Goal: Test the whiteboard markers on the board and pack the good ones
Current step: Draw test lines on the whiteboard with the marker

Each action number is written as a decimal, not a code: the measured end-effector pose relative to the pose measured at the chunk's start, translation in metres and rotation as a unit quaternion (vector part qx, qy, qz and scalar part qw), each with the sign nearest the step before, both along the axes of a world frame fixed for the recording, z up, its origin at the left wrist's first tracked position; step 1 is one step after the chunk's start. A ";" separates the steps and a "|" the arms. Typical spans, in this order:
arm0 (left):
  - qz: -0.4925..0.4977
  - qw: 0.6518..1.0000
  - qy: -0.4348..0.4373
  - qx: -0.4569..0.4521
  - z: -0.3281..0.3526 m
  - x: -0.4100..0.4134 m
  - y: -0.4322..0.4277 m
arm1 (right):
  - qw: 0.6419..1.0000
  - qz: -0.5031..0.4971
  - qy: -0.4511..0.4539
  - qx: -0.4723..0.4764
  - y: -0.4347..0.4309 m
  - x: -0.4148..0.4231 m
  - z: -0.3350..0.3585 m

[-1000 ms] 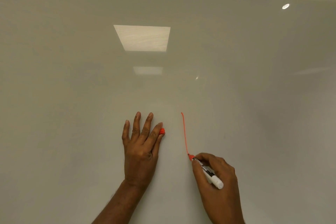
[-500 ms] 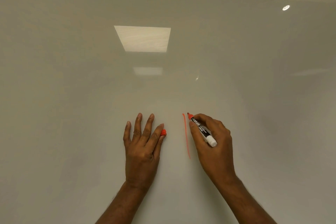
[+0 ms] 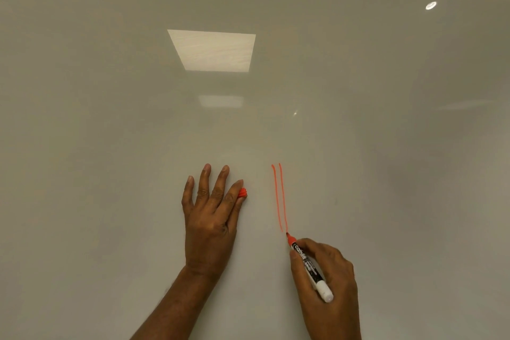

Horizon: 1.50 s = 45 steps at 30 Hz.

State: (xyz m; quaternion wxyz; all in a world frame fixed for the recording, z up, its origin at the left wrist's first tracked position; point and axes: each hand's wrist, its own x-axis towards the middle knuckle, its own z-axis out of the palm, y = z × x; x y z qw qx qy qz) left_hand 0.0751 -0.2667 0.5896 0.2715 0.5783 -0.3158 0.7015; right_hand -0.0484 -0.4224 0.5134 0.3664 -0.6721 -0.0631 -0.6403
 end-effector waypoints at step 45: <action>-0.626 0.505 0.506 -0.311 -0.100 -0.133 0.129 | 0.899 0.400 0.158 0.085 0.173 -0.039 -0.049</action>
